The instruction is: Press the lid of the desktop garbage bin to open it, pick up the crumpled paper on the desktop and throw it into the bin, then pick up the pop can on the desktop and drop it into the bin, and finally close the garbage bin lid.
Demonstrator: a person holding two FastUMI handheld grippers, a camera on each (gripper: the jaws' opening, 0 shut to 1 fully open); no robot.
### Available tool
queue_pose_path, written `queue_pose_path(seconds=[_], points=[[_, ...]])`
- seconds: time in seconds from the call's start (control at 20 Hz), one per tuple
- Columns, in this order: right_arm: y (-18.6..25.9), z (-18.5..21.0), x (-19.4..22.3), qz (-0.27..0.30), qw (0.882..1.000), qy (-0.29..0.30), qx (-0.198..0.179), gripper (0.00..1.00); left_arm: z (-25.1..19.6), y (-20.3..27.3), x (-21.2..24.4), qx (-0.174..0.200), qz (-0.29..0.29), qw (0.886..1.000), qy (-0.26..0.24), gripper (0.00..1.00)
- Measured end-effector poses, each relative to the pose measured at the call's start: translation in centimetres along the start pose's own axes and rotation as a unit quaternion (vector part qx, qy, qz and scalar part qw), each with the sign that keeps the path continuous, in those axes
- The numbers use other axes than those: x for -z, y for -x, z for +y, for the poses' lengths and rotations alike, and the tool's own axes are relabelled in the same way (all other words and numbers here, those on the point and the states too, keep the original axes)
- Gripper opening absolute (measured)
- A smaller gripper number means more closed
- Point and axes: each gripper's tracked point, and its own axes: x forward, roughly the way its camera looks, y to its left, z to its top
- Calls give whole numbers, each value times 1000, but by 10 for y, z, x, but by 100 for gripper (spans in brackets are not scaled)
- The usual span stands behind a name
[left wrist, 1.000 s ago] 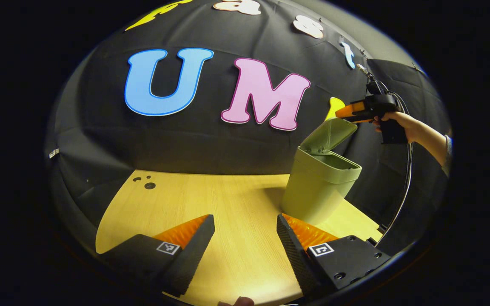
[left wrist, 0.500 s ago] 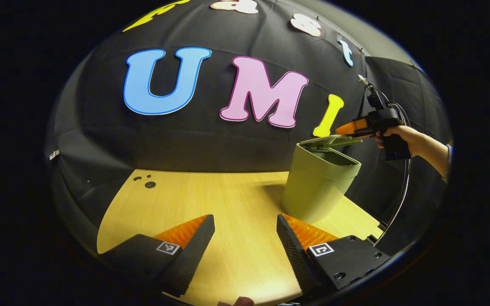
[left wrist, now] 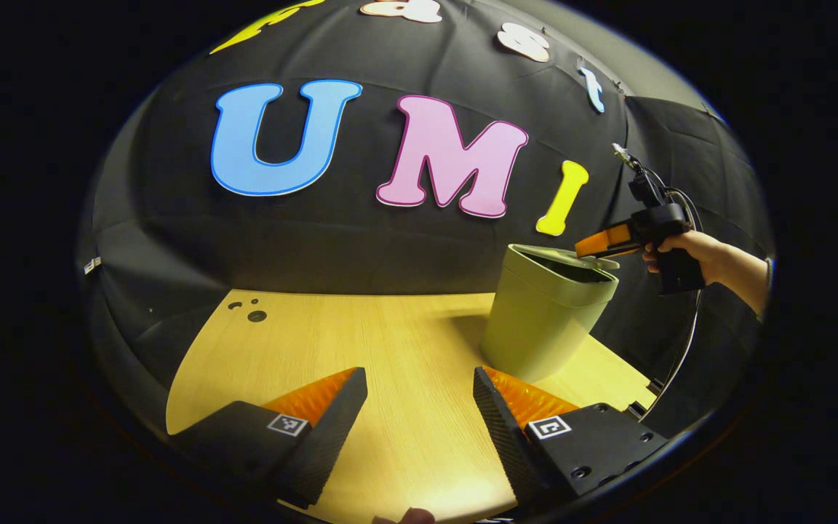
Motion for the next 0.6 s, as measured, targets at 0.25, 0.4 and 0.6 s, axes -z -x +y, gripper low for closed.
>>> queue_pose_path(seconds=[0.25,0.4,0.6], points=[[-3,3,12,10,1000,-5,-12,87,-3,0,2,3,0,1000,0,94],[-3,5,16,7,1000,8,-14,87,-4,-1,3,3,2,1000,0,94],[-3,4,18,0,1000,2,-10,87,-7,-2,4,5,4,1000,-1,94]])
